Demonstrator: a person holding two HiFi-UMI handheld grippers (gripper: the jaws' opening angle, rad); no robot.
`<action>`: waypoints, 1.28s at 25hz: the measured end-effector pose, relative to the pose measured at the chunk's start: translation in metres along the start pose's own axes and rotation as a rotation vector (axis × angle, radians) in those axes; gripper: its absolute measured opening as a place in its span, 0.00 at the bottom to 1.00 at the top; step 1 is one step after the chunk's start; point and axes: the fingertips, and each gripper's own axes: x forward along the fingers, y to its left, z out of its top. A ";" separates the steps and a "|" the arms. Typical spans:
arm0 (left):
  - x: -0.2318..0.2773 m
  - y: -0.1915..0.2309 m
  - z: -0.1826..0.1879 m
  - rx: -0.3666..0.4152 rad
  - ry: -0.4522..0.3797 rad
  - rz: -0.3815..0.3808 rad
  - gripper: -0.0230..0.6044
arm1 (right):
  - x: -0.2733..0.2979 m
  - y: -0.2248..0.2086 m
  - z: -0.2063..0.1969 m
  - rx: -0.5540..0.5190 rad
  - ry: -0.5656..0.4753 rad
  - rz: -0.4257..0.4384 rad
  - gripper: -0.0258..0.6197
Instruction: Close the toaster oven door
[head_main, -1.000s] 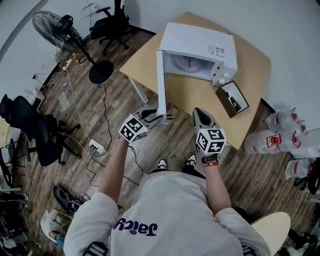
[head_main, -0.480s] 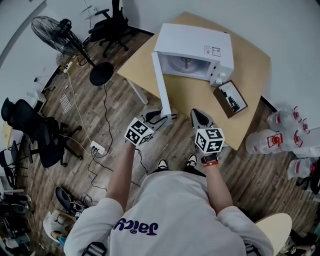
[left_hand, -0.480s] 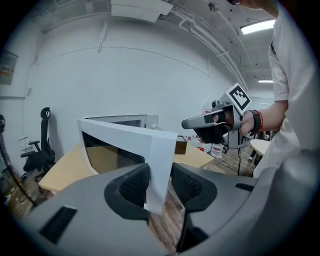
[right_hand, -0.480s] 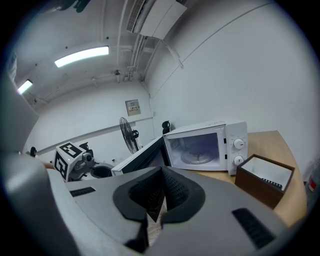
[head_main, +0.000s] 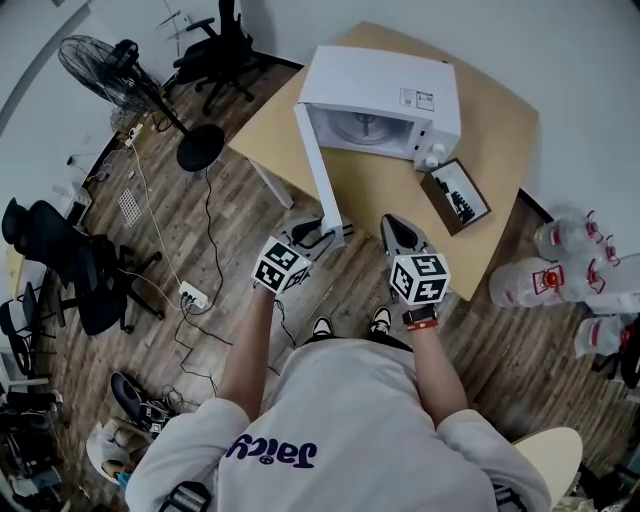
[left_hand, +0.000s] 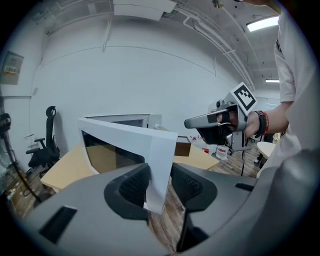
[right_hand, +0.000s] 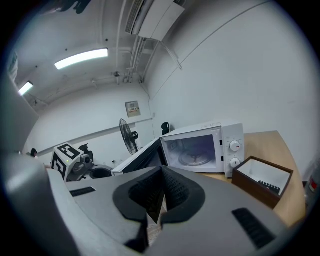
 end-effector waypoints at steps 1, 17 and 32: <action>0.002 -0.001 0.001 -0.001 0.000 0.000 0.29 | -0.001 -0.002 0.000 0.001 -0.001 0.000 0.06; 0.023 -0.013 0.012 -0.061 -0.019 0.021 0.29 | -0.009 -0.018 0.007 0.005 -0.001 0.010 0.06; 0.054 -0.027 0.029 -0.077 -0.012 0.040 0.29 | -0.020 -0.051 0.017 0.011 -0.010 0.021 0.06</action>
